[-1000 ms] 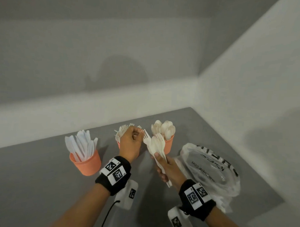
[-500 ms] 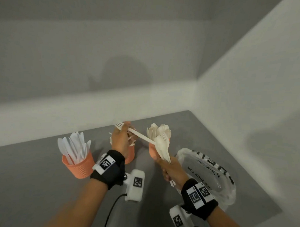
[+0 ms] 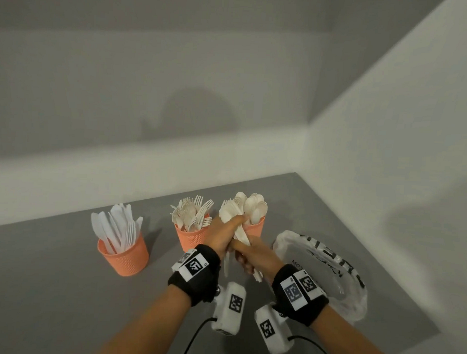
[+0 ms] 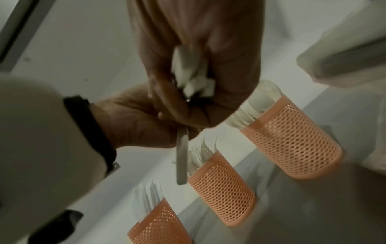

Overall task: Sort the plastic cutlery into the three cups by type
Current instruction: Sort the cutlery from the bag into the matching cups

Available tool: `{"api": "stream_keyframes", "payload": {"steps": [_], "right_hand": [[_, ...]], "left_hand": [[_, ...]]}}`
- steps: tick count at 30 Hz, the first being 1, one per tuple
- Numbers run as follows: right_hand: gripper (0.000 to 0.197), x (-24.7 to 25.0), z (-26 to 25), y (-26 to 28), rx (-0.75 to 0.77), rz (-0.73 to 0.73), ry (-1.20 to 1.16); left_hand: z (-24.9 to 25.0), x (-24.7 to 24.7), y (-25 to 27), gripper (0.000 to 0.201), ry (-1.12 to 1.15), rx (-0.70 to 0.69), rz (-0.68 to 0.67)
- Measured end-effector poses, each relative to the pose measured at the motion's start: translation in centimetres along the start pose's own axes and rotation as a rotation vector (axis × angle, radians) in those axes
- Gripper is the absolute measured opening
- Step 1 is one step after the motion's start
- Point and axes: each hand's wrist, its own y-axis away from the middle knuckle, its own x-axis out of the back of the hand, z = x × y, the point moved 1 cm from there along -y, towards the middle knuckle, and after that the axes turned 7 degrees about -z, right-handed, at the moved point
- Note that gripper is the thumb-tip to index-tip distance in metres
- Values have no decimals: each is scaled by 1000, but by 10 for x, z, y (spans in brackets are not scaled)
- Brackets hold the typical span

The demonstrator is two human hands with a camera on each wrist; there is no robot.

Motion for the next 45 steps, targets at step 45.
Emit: {"api": "stream_keyframes", "payload": {"steps": [45], "right_hand": [[30,11,10,14,104,115,-224]], "left_hand": [[-15,-28,11,53,196,-20,98]]}}
